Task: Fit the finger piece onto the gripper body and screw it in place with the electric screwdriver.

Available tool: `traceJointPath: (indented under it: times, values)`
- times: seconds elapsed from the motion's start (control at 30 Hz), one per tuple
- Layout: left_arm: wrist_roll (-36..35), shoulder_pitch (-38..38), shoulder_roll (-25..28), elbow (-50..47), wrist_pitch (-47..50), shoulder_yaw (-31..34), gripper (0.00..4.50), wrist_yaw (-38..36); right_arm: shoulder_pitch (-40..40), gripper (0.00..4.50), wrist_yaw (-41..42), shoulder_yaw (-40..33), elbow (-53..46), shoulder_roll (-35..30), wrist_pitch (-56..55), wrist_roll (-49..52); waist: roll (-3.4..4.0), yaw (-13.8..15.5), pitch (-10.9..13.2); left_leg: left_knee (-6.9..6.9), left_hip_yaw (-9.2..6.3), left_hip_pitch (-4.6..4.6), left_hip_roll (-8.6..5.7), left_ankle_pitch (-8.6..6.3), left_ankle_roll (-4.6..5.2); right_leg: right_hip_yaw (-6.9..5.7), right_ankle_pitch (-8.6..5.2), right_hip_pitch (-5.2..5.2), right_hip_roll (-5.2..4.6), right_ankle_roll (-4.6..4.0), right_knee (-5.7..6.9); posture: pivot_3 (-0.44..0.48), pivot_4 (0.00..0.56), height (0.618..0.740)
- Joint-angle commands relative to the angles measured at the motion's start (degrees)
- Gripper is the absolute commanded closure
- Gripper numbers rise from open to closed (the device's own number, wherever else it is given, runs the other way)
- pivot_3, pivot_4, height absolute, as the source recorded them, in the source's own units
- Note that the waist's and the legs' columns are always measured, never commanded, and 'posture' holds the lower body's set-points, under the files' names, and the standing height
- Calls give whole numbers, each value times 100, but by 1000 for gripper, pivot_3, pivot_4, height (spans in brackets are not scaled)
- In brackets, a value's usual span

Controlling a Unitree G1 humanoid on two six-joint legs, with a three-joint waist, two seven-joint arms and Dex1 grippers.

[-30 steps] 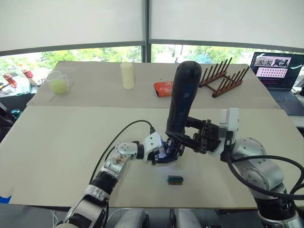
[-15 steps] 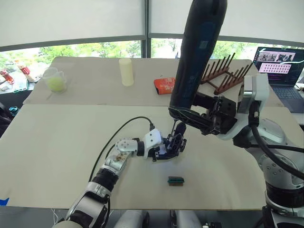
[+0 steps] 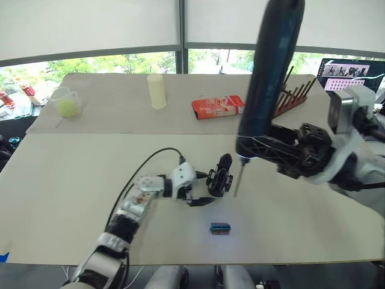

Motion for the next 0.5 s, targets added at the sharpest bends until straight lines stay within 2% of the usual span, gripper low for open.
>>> traceJointPath:
  times: [0.03, 0.1, 0.17, 0.27, 0.37, 0.43, 0.5]
  values:
    - [-636, 243, 675, -1124, 643, 366, 0, -573, 507, 2585, 264, -576, 873, -654, 839, 88, 5, 16, 4, 0, 0, -1, 0, -1, 1, 0, 0, 1, -1, 0, -6, 0, 150, 740]
    - [-828, 408, 1144, -1493, 942, 498, 0, -811, 807, 2585, 647, -469, 1413, -994, 1298, -342, 27, 46, 15, 3, 3, -6, -2, -2, 5, -2, 0, 6, -1, -2, -23, 0, 150, 740]
    - [-946, 531, 1526, -1736, 1131, 614, 0, -990, 871, 2585, 989, 7, 2013, -1241, 1558, -1054, 40, 54, 22, 6, 4, -14, -7, -6, 12, -4, 0, 6, -7, -1, -30, 0, 150, 740]
    - [-996, 590, 1809, -1848, 1224, 697, 0, -1085, 757, 2585, 1701, 1003, 2457, -1465, 1405, -2466, 54, 39, 31, 8, 14, -15, -8, -8, 14, -16, 0, 3, -6, -1, -32, 0, 150, 740]
    - [-966, 540, 1855, -1778, 1238, 741, 0, -1011, 499, 2585, 2379, 1721, 2795, -1436, 1213, -3429, 92, 28, 56, 8, 16, -17, -7, -7, 14, -27, 0, 0, -7, 0, -29, 0, 150, 740]
    - [-890, 513, 1844, -1676, 1152, 756, 0, -971, 380, 1548, 2855, 2197, 3006, -1405, 656, -4303, 114, 10, 67, 9, 23, -21, -7, -7, 13, -24, 0, -6, -7, 0, -27, 0, 150, 740]
    - [-857, 512, 1868, -1659, 1150, 769, 0, -948, 490, 836, 3434, 2368, 3215, -1467, -309, -5136, 112, -23, 68, 9, 25, -17, -3, -7, 11, -25, 1, -5, -5, 0, -25, 0, 150, 740]
